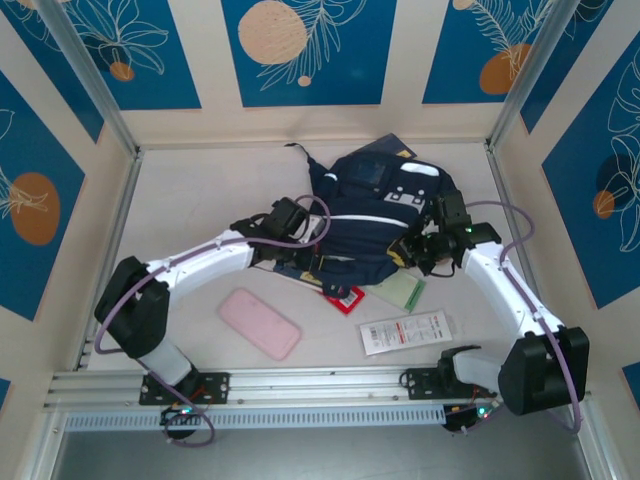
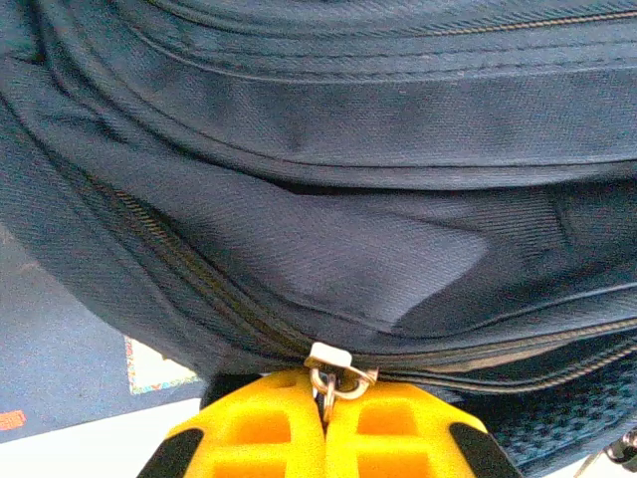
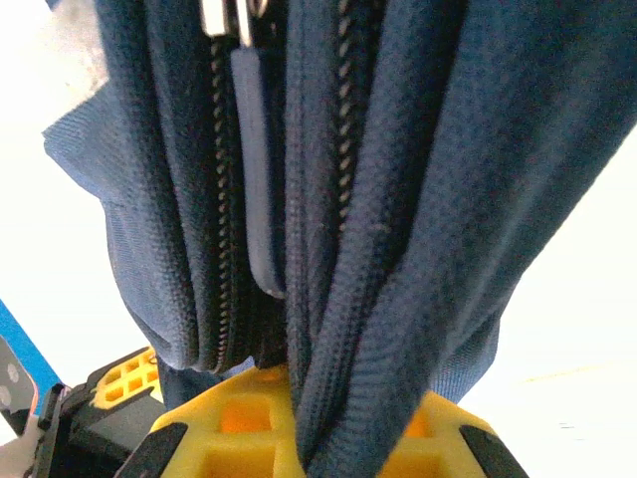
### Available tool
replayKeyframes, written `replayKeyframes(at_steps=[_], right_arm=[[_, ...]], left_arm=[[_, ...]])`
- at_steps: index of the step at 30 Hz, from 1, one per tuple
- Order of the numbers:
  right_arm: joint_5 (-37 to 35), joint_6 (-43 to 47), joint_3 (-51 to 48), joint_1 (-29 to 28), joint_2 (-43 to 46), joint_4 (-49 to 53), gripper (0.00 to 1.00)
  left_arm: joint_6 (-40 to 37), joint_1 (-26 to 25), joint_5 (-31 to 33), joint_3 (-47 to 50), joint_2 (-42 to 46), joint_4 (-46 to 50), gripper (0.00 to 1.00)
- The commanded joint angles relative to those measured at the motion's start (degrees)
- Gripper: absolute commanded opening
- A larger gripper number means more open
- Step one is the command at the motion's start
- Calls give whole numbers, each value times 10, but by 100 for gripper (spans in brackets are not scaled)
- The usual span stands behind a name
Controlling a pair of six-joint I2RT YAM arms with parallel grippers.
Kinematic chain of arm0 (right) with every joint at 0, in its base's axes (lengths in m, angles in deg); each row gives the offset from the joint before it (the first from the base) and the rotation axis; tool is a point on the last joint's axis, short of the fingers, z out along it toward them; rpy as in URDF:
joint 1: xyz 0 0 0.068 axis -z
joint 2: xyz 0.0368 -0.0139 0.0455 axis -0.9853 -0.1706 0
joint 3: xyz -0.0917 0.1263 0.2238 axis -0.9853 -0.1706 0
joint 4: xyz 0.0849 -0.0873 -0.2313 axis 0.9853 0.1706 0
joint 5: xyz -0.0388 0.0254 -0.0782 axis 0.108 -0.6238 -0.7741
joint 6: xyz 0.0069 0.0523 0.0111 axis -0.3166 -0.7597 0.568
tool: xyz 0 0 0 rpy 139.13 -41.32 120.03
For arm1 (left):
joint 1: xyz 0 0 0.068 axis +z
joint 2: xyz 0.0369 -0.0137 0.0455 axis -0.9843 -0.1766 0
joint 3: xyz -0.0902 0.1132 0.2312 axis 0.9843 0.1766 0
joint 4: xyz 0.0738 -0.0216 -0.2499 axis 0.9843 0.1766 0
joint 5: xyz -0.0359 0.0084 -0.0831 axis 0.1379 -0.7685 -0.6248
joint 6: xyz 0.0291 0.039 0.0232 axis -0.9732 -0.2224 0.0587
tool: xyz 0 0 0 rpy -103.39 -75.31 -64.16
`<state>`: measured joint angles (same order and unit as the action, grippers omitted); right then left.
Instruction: Pack the student bag
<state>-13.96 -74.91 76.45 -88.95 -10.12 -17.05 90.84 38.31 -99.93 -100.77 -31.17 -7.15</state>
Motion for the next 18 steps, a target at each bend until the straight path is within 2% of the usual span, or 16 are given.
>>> replayKeyframes(at_steps=[1,3,5,6,8,9,10,14,18], right_arm=[[-49,56,28,41,24,41,0],[-51,64,27,62,13,49,1],[-57,60,22,73,4,48,9],[-57,59,19,74,2,45,22],[-52,59,21,70,5,43,57],[-58,55,26,65,10,50,68],[-64,50,30,61,18,57,74],[-85,4,48,36,67,101,78],[-68,-94,35,4,124,130,65]], left_arm=[[20,29,33,9,-6,15,0],[25,26,-4,7,-11,-4,0],[23,13,-27,2,-14,-18,0],[18,1,-32,-5,-17,-19,0],[10,-24,-40,-21,-21,-19,0],[10,-35,-45,-27,-21,-23,0],[13,-45,-50,-31,-21,-29,0],[35,-75,-55,-41,-16,-53,0],[54,-104,-54,-48,-14,-79,0]])
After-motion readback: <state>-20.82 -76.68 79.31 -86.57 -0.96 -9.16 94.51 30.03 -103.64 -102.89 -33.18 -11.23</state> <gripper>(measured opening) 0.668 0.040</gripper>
